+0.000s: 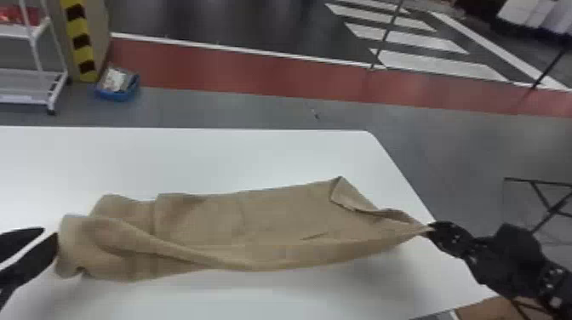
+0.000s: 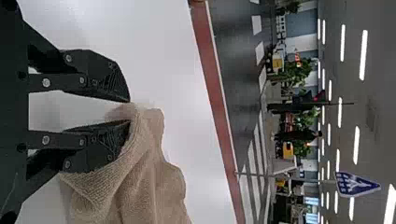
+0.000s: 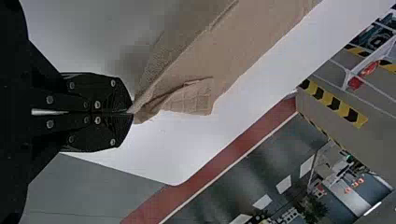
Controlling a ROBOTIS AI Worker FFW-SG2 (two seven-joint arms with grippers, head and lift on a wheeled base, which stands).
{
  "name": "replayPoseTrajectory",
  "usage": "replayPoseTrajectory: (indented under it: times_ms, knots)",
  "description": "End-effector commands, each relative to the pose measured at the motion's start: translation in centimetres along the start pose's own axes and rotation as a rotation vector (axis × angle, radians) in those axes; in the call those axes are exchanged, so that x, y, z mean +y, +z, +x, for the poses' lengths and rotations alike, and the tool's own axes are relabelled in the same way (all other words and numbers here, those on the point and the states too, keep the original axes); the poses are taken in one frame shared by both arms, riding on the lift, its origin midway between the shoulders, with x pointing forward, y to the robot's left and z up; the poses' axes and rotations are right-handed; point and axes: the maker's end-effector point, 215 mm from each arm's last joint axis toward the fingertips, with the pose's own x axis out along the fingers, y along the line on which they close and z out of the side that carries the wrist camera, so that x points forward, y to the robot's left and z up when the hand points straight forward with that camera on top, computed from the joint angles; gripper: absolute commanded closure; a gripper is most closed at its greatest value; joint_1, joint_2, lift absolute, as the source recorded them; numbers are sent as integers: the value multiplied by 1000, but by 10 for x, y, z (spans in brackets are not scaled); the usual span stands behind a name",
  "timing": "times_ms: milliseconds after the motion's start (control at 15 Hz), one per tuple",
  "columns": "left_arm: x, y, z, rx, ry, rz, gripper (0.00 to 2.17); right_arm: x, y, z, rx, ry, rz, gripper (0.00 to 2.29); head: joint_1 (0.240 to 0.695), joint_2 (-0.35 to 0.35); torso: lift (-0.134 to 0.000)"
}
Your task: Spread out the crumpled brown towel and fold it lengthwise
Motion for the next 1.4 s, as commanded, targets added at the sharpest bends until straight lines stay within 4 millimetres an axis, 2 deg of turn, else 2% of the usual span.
replayPoseTrajectory:
  times_ms: [0,133,267,400,467,600,733,867,1000,1133,1200,1267,1333]
  knots:
    - [16,-2,-8,-6,38,7,9,-1,-1,-5,3,-6,-8,2256,695,-303,-125]
    - [35,-1,-15,-8,78,10,9,-3,-4,-6,0,-12,3,2256,695,-288,-125]
    - [36,3,-18,-15,80,10,19,-1,-6,-6,0,-7,0,2256,695,-272,-125]
    - [14,19,-14,-33,35,16,29,2,-4,-4,-5,-2,1,2256,695,-264,-125]
    - [-6,24,-9,-23,-14,1,76,3,-4,-3,-4,0,0,2256,695,-270,-125]
    - [-41,25,9,21,-88,-21,83,5,-4,-3,2,5,-4,2256,695,-298,-125]
    - [-60,30,33,58,-124,4,87,8,-6,-5,6,9,-5,2256,695,-335,-125]
    - [-56,21,52,121,-117,-30,87,11,-6,-6,10,14,-8,2256,695,-350,-125]
    - [-47,8,62,216,-102,-93,90,13,-8,-6,12,19,-7,2256,695,-350,-125]
    - [-48,5,72,260,-99,-73,161,14,-6,-5,9,20,-8,2256,695,-350,-125]
    - [-51,-4,74,292,-102,-86,245,16,-4,-3,5,25,-9,2256,695,-350,-125]
    - [-49,-1,75,290,-103,-82,343,16,-4,-3,5,26,-10,2256,695,-350,-125]
    - [-51,-4,75,295,-111,-84,539,17,-5,-2,6,27,-8,2256,695,-350,-125]
